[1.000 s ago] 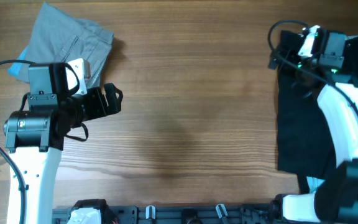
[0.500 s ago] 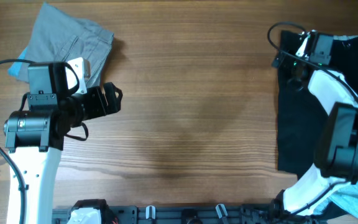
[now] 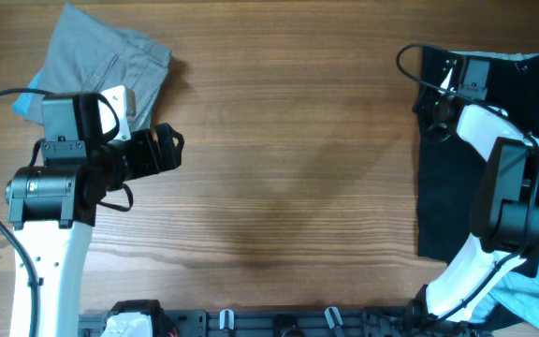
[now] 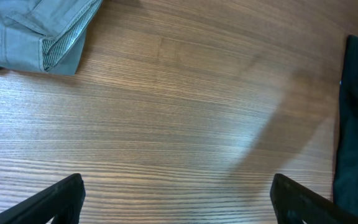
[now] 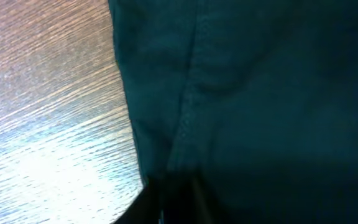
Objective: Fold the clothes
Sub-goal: 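Reach the right gripper to the black shorts on the right pile and grasp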
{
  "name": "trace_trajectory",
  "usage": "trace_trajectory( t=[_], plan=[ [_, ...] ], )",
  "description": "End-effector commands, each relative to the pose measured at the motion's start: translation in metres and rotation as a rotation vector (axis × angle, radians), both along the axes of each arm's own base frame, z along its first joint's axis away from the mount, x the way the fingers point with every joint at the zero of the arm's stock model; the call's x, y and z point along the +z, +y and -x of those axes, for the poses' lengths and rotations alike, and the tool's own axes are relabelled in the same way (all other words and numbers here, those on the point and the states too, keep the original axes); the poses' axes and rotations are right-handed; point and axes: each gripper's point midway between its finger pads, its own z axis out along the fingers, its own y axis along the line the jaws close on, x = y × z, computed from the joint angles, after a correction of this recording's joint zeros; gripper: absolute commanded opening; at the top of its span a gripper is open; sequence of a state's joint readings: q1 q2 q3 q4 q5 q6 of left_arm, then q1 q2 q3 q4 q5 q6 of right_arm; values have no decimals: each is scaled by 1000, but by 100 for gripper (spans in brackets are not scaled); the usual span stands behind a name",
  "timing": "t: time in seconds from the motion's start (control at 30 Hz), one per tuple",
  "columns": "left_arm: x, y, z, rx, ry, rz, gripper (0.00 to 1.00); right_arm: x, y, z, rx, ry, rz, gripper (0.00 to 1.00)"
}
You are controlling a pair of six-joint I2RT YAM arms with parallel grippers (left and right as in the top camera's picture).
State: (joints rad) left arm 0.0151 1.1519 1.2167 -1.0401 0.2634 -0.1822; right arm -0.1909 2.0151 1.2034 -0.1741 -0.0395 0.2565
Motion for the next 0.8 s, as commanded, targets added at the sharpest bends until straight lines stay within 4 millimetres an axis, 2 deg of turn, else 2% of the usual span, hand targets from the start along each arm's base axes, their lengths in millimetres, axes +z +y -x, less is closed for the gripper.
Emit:
trace_trajectory(
  t=[0.0, 0.13, 0.17, 0.2, 0.23, 0.27, 0.3, 0.43, 0.47, 0.5, 0.6, 0.7, 0.77],
  plan=[
    [9, -1, -3, 1, -21, 16, 93, 6, -11, -3, -12, -15, 11, 6],
    [9, -1, -3, 1, -21, 16, 90, 18, -12, -5, -1, -39, 26, 4],
    [9, -1, -3, 1, -21, 16, 90, 19, -10, -6, 22, -41, 34, 7],
    [9, -1, -3, 1, -21, 16, 92, 19, -7, -6, 54, -40, 46, 27],
    [9, -1, -3, 1, -21, 16, 93, 18, -4, -6, 87, -31, 60, 42],
    [9, -1, -3, 1, -21, 16, 93, 16, -1, -4, 120, -19, 77, 51],
    [9, -1, -3, 1, -22, 16, 94, 13, 4, -3, 150, -4, 96, 65],
    [9, -1, -3, 1, -22, 16, 95, 5, 10, -2, 161, 30, 161, 72],
    [9, -1, -3, 1, -21, 16, 95, 3, 9, -1, 144, 40, 177, 69],
    [8, -1, -3, 1, -21, 16, 95, 2, 8, 0, 135, 47, 186, 62],
    [8, -1, -3, 1, -20, 16, 95, -3, 4, 3, 64, 57, 158, 29],
    [8, -1, -3, 1, -20, 16, 95, -3, -3, 5, -17, 47, 83, 6],
    [8, -1, -3, 1, -21, 16, 95, 3, -5, 3, -9, 23, 42, 4]
  ],
)
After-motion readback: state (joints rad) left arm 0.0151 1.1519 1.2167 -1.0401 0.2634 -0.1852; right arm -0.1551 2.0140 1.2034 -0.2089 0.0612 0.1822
